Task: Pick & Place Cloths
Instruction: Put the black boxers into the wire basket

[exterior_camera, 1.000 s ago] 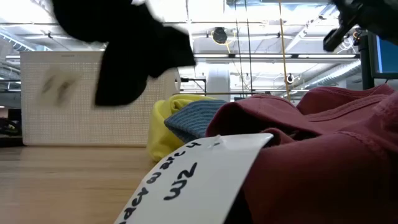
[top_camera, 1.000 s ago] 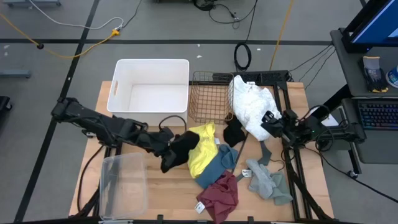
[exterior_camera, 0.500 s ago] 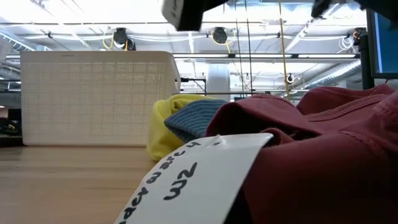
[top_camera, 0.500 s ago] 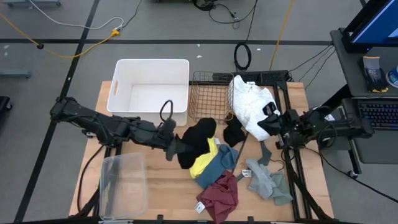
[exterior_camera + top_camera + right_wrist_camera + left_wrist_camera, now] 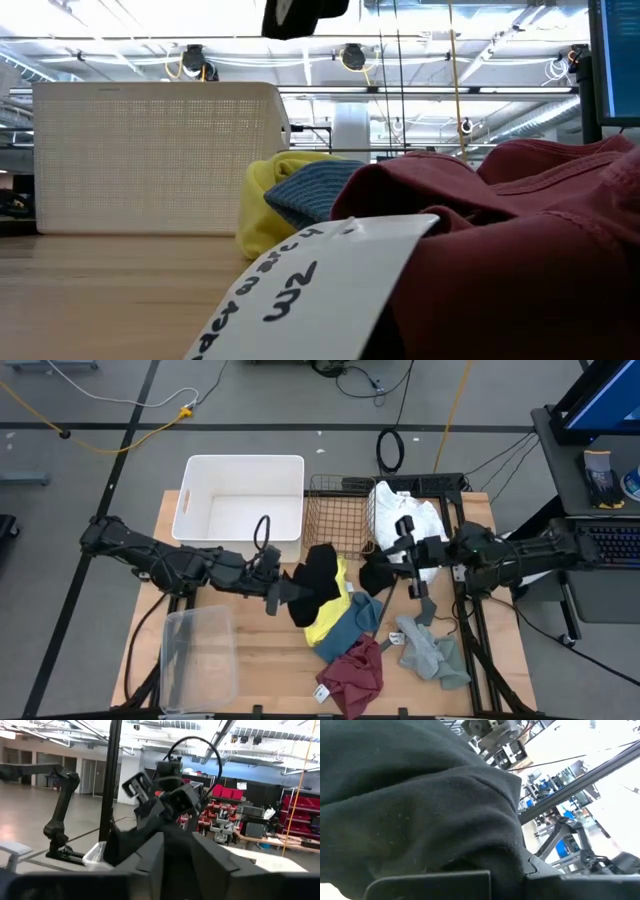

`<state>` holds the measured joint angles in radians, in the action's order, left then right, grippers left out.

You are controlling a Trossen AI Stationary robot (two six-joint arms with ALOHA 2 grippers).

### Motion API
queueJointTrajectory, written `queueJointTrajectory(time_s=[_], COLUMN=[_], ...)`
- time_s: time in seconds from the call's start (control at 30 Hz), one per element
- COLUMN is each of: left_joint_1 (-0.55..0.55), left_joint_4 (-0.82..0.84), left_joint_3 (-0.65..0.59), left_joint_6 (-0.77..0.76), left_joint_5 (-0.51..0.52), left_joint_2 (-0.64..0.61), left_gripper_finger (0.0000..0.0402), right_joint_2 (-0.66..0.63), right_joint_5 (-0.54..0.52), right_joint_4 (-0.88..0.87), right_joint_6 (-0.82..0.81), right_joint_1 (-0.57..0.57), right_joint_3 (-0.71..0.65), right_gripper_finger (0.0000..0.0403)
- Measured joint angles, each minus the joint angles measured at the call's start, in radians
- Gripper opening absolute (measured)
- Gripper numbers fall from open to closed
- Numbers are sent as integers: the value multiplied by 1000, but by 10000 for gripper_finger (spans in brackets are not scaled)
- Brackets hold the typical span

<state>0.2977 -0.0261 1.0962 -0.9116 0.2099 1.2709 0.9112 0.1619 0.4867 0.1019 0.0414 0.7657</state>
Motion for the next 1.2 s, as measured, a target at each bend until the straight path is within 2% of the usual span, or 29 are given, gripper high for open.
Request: queueJointTrajectory(time_s=[0.27, 0.37, 0.47, 0.7, 0.93, 1.2], left_joint_1=[-7, -16, -26, -41, -42, -37], left_joint_4=[0, -2, -3, -2, -9, -15], left_joint_3=[0, 0, 0, 0, 0, 0], left_joint_6=[66, 89, 100, 98, 106, 114], left_joint_5=[33, 66, 87, 90, 106, 100], left_joint_2=[0, 0, 0, 13, 24, 32], left_gripper_finger=[7, 7, 7, 7, 7, 7], right_joint_2=[119, 168, 224, 338, 437, 521], right_joint_5=[-1, -10, -77, -265, -321, -345], right_joint_4=[-6, -3, -10, -62, -232, -234], right_joint_6=[24, 49, 116, 268, 277, 269], right_joint_1=[0, 11, 40, 103, 111, 114], right_joint_3=[87, 113, 142, 253, 378, 411], right_gripper_finger=[222, 252, 273, 297, 299, 297])
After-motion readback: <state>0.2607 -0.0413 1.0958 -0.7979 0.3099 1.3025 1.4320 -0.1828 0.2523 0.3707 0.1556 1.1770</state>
